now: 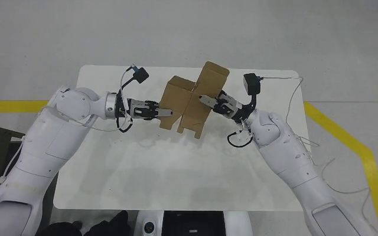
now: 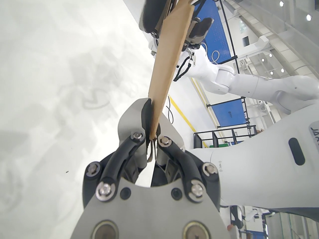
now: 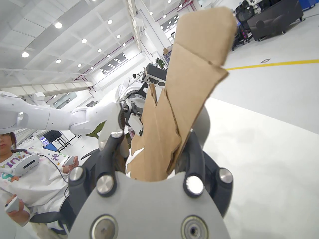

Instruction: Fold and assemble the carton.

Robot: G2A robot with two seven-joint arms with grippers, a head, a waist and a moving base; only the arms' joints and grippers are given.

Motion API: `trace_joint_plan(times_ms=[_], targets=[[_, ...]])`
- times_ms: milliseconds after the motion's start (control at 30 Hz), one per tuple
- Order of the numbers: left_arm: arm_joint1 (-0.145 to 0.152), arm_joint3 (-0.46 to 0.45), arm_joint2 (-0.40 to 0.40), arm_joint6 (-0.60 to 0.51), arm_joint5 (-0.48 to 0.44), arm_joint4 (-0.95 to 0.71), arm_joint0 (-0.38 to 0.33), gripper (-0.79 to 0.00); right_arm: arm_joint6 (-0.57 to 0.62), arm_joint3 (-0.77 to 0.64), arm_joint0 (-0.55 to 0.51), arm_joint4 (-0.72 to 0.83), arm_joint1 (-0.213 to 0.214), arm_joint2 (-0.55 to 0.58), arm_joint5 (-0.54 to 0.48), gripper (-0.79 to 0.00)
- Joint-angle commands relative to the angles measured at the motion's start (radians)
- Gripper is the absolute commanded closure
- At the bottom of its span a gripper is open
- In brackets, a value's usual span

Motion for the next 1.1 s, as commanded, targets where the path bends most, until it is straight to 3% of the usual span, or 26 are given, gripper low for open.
trace_joint_plan(times_ms=[0,300,400,467,867,900,933,967,1033,1067], targets=[[0.001,0.004,0.002,-0.064,0.031,-0.019,-0.008,0.0,0.065,-0.004,-0.008,0.036,0.015,0.022,0.0,-0.785],[0.007,0.019,0.012,-0.296,0.177,-0.085,-0.042,0.0,0.498,-0.062,-0.074,0.293,0.097,0.086,0.0,-0.785],[0.014,0.009,0.039,-0.303,0.195,-0.092,-0.04,0.0,0.648,-0.066,-0.079,0.411,0.118,0.085,0.0,-0.785],[0.024,0.004,0.064,-0.303,0.206,-0.104,-0.044,0.0,0.713,-0.082,-0.073,0.457,0.131,0.063,0.054,-0.785],[0.087,0.007,0.246,-0.303,0.201,-0.18,-0.134,0.0,0.852,-0.131,-0.004,0.606,0.195,-0.096,0.193,-0.785],[0.091,0.01,0.259,-0.303,0.197,-0.187,-0.143,0.0,0.858,-0.129,0.005,0.613,0.199,-0.11,0.199,-0.736],[0.095,0.014,0.272,-0.303,0.193,-0.192,-0.152,0.0,0.86,-0.126,0.013,0.621,0.203,-0.123,0.201,-0.736],[0.099,0.017,0.284,-0.303,0.189,-0.2,-0.161,0.0,0.862,-0.122,0.02,0.628,0.207,-0.135,0.203,-0.591],[0.106,0.022,0.307,-0.303,0.184,-0.212,-0.179,0.0,0.863,-0.115,0.034,0.641,0.214,-0.16,0.204,-0.376],[0.109,0.023,0.317,-0.303,0.184,-0.219,-0.187,0.0,0.863,-0.112,0.04,0.646,0.217,-0.173,0.203,-0.336]])
